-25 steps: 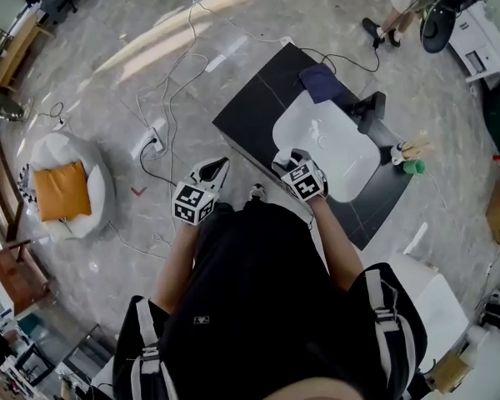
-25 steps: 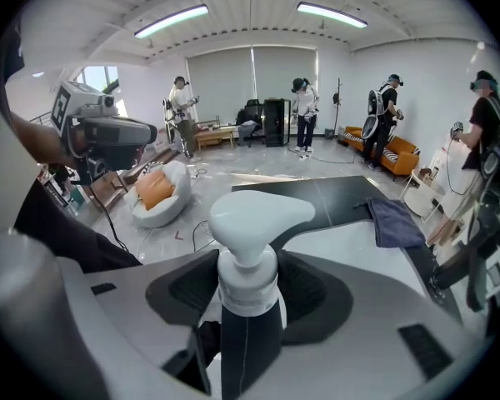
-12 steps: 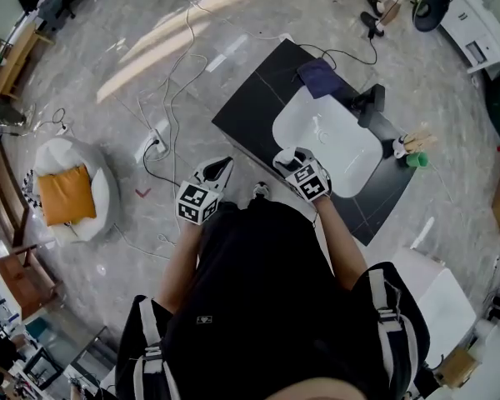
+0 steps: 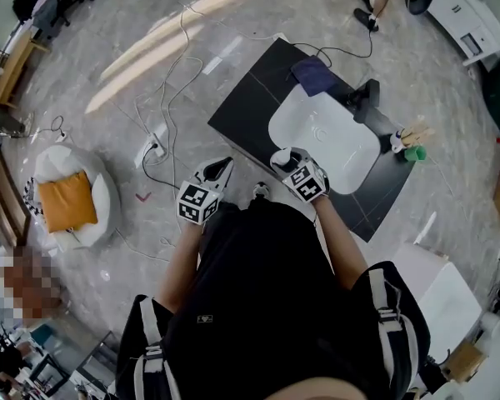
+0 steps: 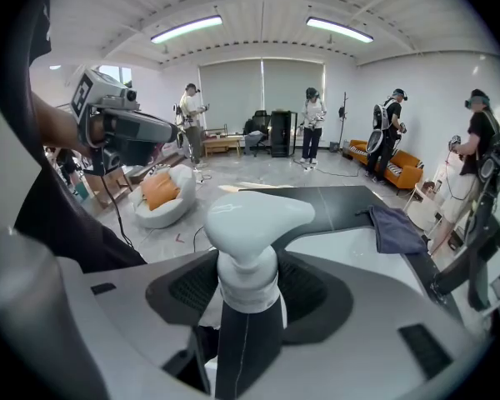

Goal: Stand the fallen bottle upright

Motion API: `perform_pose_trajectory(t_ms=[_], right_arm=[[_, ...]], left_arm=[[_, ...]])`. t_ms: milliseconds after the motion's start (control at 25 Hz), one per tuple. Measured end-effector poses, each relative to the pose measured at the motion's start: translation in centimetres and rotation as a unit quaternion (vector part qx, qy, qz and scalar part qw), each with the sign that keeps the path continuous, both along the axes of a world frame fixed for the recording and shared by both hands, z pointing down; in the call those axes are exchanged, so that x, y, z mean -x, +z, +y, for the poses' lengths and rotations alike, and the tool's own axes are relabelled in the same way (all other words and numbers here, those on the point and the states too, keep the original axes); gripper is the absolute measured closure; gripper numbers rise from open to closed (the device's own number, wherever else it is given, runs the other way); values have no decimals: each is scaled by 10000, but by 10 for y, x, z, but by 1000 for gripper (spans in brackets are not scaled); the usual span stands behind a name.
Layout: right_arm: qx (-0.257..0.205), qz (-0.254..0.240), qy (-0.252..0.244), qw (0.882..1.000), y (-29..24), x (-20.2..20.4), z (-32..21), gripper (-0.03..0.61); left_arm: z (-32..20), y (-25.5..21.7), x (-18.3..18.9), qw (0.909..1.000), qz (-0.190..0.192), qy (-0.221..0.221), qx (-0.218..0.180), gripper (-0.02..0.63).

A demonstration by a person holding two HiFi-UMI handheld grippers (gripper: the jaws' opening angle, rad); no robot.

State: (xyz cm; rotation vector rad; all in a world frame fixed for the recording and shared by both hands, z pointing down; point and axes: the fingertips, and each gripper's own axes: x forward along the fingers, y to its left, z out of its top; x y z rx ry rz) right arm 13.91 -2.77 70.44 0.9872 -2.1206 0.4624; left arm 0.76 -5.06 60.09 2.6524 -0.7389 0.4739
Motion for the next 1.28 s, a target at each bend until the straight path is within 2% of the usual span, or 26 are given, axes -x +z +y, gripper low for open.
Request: perform_pose_trajectory(t_ms=[520, 760, 1080, 1280], right_arm=[[-196, 6, -25, 9998, -1, -2, -2, 299], [-348, 16, 31, 9994, -6, -4, 2, 273], [-472, -41, 332, 9983, -12, -18, 15, 267], [-407, -71, 714, 9966, -10, -37, 28, 275]], left_arm=[[1, 0, -5, 10000, -10, 65, -27, 598], [7, 4, -3, 9999, -17, 104, -4, 598], [9, 3, -14, 9994, 13, 341, 3, 598], [10, 4, -29, 9983, 41, 581, 22, 598]])
